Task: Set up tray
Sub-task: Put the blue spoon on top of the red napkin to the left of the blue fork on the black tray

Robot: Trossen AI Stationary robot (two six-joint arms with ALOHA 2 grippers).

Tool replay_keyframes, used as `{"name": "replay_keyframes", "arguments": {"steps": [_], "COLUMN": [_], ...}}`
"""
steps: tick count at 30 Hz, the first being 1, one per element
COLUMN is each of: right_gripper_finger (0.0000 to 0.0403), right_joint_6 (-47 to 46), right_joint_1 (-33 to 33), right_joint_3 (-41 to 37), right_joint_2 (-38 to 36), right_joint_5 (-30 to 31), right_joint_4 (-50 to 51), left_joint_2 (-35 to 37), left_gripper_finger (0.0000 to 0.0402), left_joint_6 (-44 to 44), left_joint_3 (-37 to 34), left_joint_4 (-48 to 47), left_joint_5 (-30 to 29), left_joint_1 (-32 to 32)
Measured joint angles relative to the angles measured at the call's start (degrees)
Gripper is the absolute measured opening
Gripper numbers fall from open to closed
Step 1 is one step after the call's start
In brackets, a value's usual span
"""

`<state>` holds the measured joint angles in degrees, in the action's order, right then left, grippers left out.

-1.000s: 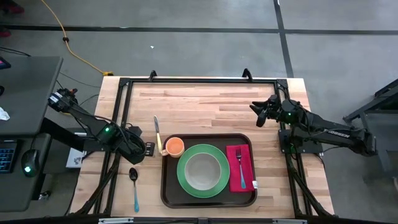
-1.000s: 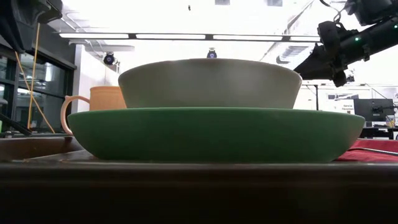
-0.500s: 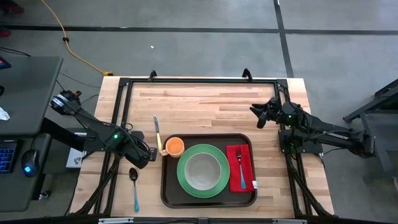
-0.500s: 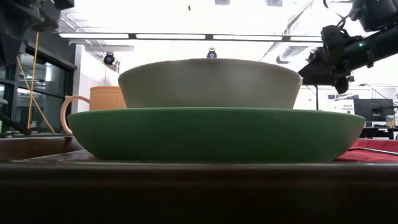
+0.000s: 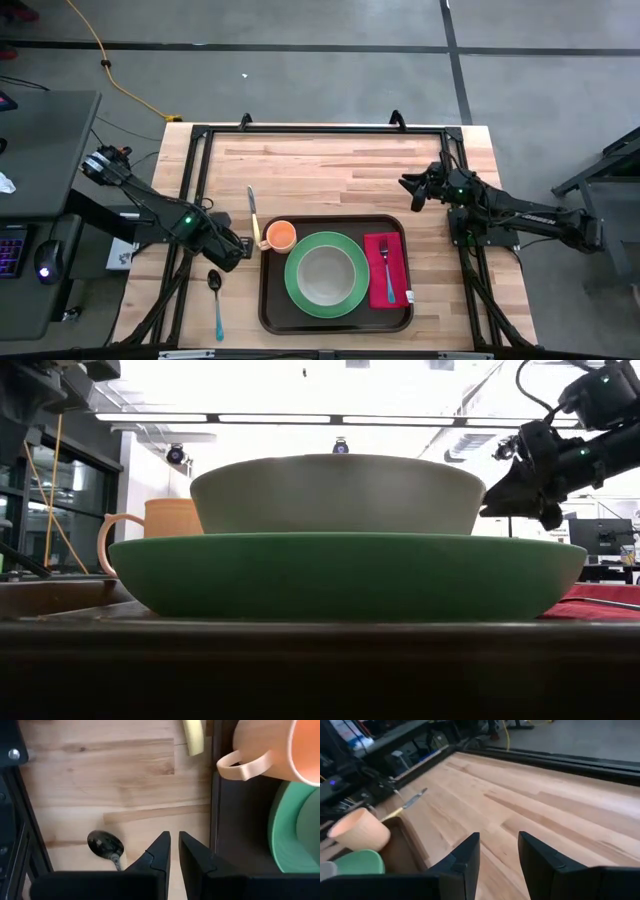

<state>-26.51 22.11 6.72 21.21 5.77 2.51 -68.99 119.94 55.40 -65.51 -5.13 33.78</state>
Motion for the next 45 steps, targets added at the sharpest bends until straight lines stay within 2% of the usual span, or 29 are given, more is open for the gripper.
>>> {"name": "replay_keyframes", "arguments": {"steps": [5,15,36,39,45], "right_gripper_finger": [0.0112,0.0112,0.0112,0.0112,0.0112], "right_joint_6": [1.17,1.11,0.38,0.37,0.36], "right_joint_1": [0.0,0.0,-0.01,-0.02,-0.02], "right_joint_3": [-0.13,-0.12,-0.02,-0.02,-0.02], "right_joint_2": [-0.06,-0.02,-0.02,-0.02,0.07], "right_joint_5": [-0.23,-0.25,-1.73,-1.78,-1.89], "right_joint_4": [-1.18,-1.1,0.63,0.66,0.65], "left_joint_2": [0.04,0.04,-1.18,-1.89,-4.21], "left_gripper_finger": [0.0067,0.0067,0.0069,0.0088,0.016], "left_joint_6": [2.28,6.54,4.06,5.51,10.43], "left_joint_3": [0.0,0.0,0.09,0.09,0.09], "left_joint_4": [0.06,-0.55,8.81,8.62,9.53], "left_joint_5": [3.55,3.59,9.99,11.16,12.16], "left_joint_1": [0.0,0.0,0.13,1.11,4.88]}}
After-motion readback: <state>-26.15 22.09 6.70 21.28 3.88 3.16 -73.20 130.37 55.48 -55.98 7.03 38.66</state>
